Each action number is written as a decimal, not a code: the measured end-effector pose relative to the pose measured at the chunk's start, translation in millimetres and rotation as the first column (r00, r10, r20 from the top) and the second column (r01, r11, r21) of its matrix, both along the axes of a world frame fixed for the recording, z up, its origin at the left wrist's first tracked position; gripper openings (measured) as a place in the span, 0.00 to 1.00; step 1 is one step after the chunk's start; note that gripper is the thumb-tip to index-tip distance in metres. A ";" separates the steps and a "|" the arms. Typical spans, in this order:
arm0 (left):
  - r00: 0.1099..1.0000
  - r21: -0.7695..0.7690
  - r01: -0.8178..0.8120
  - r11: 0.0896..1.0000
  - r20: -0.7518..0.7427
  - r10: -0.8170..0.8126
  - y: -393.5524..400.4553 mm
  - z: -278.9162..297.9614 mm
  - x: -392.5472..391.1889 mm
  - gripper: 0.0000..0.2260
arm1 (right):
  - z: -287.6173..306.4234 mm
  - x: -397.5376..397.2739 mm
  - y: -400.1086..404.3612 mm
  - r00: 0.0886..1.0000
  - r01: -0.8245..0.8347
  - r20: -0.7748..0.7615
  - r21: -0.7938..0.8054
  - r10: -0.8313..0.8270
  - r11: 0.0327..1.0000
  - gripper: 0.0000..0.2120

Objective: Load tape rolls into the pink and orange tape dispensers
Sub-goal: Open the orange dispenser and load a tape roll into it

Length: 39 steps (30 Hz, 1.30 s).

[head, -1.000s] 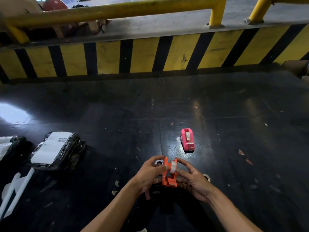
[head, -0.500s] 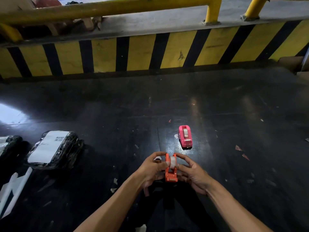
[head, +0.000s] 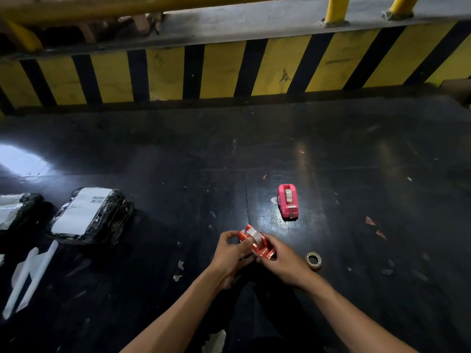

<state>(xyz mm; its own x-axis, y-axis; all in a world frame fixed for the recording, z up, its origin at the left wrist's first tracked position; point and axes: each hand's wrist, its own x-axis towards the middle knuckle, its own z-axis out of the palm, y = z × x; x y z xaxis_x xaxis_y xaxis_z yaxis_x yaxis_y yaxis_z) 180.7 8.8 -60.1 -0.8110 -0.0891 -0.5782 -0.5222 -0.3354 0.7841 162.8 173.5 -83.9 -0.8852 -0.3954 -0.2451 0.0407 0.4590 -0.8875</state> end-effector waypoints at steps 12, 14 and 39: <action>0.716 -0.883 0.321 0.343 -0.011 -0.698 -32.1 -35.3 18.3 0.17 | -21.3 0.1 18.8 0.962 -0.231 -0.065 0.320 0.264 0.919 0.18; 0.717 -0.900 0.297 0.320 -0.012 -0.697 -31.7 -36.7 18.7 0.17 | -22.3 -1.4 17.1 0.967 -0.197 -0.094 0.308 0.236 0.931 0.17; 0.732 -0.906 0.152 0.395 -0.165 -0.661 -40.5 -47.3 19.6 0.15 | 3.7 9.7 -26.6 0.933 0.266 -0.329 0.354 -0.147 0.896 0.10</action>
